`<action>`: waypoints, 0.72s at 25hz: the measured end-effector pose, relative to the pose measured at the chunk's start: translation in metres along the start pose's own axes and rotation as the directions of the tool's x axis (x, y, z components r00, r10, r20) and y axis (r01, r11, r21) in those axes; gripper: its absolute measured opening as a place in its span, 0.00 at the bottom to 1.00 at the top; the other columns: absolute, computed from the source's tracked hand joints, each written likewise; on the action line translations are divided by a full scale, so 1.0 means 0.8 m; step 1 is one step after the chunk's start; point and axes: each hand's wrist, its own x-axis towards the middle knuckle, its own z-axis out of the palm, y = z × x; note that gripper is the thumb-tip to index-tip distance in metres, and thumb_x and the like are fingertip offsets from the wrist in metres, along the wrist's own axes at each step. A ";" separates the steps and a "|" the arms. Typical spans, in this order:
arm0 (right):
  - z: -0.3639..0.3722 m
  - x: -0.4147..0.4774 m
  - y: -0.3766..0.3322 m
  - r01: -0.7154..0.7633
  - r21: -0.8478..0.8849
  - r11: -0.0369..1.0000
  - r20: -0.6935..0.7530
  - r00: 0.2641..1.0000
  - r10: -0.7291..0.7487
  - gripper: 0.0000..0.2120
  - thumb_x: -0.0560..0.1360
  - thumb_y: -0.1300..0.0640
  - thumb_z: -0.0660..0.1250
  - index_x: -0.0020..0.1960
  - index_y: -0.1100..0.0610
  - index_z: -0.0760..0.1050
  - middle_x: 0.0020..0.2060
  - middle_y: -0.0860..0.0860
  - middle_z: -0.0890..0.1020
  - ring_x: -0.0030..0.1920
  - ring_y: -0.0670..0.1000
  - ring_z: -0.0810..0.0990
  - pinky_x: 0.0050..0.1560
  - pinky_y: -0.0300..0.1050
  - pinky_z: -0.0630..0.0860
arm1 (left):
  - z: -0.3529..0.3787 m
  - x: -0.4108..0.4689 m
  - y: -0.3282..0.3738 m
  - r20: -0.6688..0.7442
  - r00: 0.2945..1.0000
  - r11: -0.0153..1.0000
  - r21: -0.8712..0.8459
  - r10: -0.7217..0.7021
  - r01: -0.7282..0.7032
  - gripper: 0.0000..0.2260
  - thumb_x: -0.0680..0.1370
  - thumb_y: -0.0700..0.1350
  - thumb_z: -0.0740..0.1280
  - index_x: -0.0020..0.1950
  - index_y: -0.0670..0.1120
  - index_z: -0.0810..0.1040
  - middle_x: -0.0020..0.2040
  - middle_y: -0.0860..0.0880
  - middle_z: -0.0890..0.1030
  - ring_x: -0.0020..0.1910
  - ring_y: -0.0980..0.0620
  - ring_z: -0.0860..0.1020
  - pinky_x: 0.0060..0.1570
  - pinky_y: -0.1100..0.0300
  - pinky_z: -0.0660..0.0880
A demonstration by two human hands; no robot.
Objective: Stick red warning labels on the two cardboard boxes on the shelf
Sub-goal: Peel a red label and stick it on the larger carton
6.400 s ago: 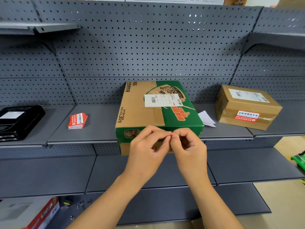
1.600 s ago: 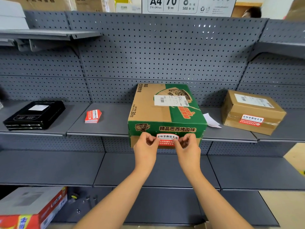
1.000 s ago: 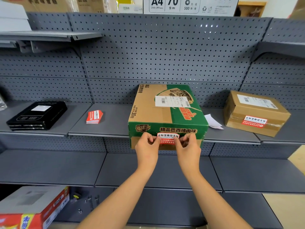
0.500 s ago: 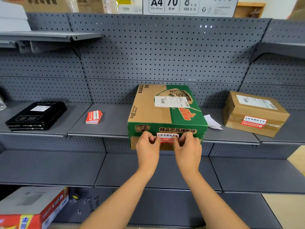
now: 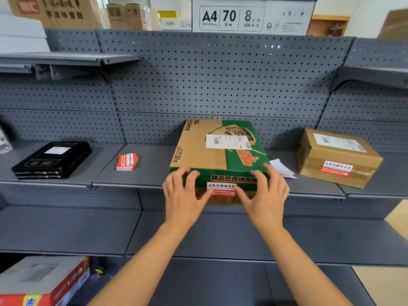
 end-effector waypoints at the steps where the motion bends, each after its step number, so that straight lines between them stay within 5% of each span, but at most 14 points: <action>1: 0.000 0.005 0.003 0.065 -0.047 0.997 0.044 0.997 -0.063 0.34 0.72 0.35 0.71 0.70 0.55 0.73 0.75 0.63 0.68 0.76 0.66 0.64 0.77 0.65 0.56 | -0.001 0.007 -0.008 0.047 0.997 0.994 0.088 0.054 -0.058 0.36 0.70 0.68 0.71 0.71 0.49 0.70 0.74 0.41 0.67 0.74 0.38 0.62 0.76 0.38 0.57; 3: 0.003 0.012 0.005 0.138 -0.092 0.986 0.163 0.979 -0.122 0.45 0.69 0.32 0.72 0.78 0.50 0.63 0.81 0.64 0.56 0.82 0.66 0.50 0.79 0.69 0.43 | -0.005 0.021 -0.015 0.155 0.980 0.963 0.216 0.127 -0.159 0.48 0.67 0.75 0.66 0.80 0.50 0.61 0.82 0.39 0.55 0.82 0.36 0.49 0.78 0.35 0.38; 4: 0.007 0.013 0.005 0.163 -0.108 0.981 0.215 0.967 -0.138 0.50 0.66 0.31 0.74 0.80 0.49 0.59 0.82 0.64 0.53 0.82 0.66 0.47 0.78 0.72 0.42 | -0.005 0.024 -0.018 0.204 0.967 0.943 0.263 0.151 -0.203 0.51 0.66 0.77 0.65 0.81 0.50 0.59 0.83 0.40 0.52 0.83 0.36 0.46 0.77 0.33 0.36; 8: 0.018 0.011 0.014 0.259 -0.198 0.945 0.279 0.939 -0.199 0.56 0.62 0.29 0.76 0.82 0.47 0.56 0.82 0.63 0.52 0.82 0.68 0.45 0.76 0.76 0.44 | 0.002 0.027 -0.027 0.250 0.952 0.918 0.306 0.179 -0.253 0.53 0.64 0.77 0.68 0.80 0.48 0.61 0.79 0.42 0.62 0.82 0.38 0.55 0.75 0.27 0.47; 18: 0.022 0.019 0.031 0.279 -0.181 0.943 0.089 0.960 -0.267 0.34 0.72 0.36 0.74 0.72 0.53 0.75 0.69 0.58 0.77 0.71 0.62 0.72 0.74 0.76 0.53 | 0.013 0.036 -0.029 0.111 0.970 0.939 0.250 0.215 -0.237 0.42 0.67 0.74 0.70 0.72 0.49 0.70 0.70 0.42 0.71 0.74 0.38 0.64 0.77 0.30 0.51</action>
